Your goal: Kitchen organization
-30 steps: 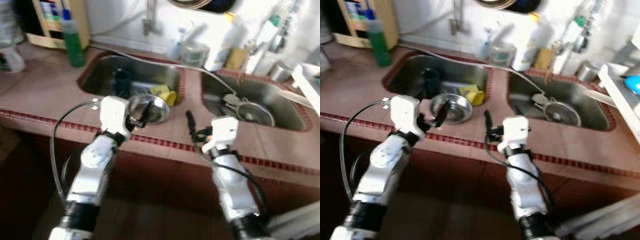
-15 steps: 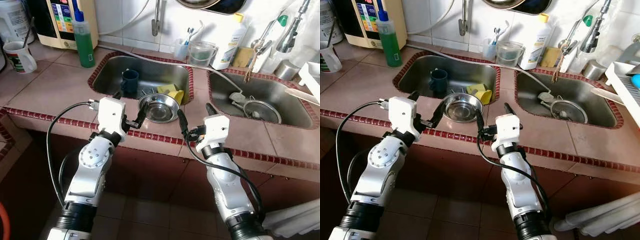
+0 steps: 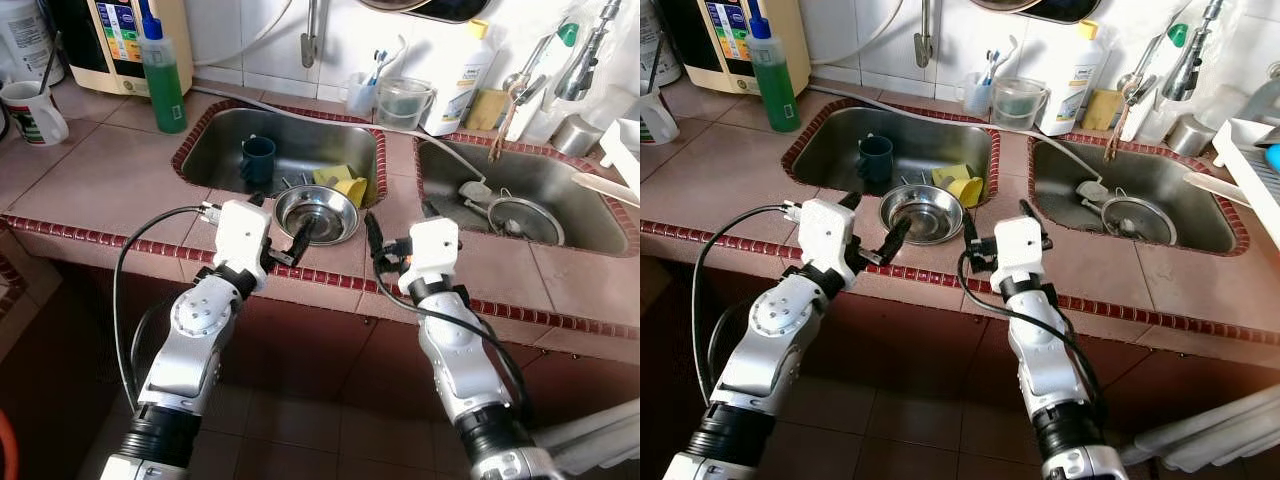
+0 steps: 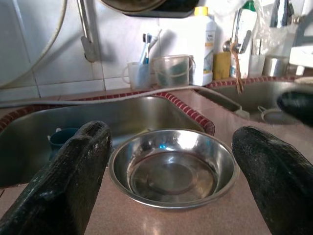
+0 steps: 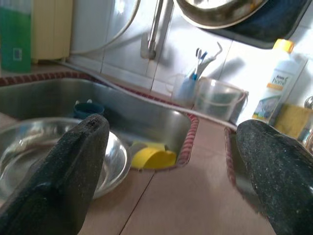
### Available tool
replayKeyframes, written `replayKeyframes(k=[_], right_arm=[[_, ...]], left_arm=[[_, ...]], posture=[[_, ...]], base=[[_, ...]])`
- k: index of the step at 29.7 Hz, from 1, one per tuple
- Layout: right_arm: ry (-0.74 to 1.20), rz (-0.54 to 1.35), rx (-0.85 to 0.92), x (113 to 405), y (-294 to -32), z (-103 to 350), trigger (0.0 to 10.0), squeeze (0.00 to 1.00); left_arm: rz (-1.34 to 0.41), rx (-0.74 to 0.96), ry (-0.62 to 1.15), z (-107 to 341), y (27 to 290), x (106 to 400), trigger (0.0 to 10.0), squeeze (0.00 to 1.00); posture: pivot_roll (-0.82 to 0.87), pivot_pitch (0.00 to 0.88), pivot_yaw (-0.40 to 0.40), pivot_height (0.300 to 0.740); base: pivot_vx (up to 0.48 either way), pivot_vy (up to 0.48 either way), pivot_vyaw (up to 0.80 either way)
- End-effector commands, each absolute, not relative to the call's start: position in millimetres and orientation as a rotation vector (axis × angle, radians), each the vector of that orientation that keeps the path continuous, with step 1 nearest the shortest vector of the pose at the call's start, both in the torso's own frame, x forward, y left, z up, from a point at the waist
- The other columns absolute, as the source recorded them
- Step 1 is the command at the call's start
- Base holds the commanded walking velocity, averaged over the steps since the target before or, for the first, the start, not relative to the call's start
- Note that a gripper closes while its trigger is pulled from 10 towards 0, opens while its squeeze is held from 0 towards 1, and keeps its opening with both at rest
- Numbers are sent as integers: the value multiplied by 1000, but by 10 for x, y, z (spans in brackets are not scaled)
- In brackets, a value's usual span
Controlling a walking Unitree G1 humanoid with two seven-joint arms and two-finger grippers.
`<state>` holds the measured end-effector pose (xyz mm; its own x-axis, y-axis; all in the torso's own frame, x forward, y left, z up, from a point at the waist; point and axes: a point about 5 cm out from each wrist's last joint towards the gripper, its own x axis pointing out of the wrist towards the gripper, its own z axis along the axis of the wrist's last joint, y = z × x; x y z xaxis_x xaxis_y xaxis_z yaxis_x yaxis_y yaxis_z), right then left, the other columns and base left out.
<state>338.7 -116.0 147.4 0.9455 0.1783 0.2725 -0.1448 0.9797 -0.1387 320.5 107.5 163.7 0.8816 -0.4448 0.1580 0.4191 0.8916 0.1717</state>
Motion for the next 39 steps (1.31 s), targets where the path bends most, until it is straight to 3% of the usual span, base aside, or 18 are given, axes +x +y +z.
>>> replayKeyframes(k=[1, 14, 28, 39], right_arm=[[-279, 122, -87, 3444, -1253, 1499, 10000, 0], [-268, 57, 95, 3729, -1366, 1768, 10000, 0], [-197, 56, 235, 3818, -1404, 1735, 10000, 0], [-92, 55, 233, 3906, -1416, 1681, 10000, 0]], left_arm=[[-469, 158, -230, 1712, 997, 3214, 10000, 0], [-498, 191, -254, 1746, 915, 3204, 10000, 0], [-592, 209, -259, 1687, 899, 3077, 10000, 0], [-606, 181, -263, 1715, 873, 3055, 10000, 0]], posture=[[-147, 50, -81, 740], [-149, 55, -85, 740], [-139, 62, -97, 740], [-137, 62, -104, 740]], base=[[0, 0, 0], [0, 0, 0], [0, 0, 0], [0, 0, 0]])
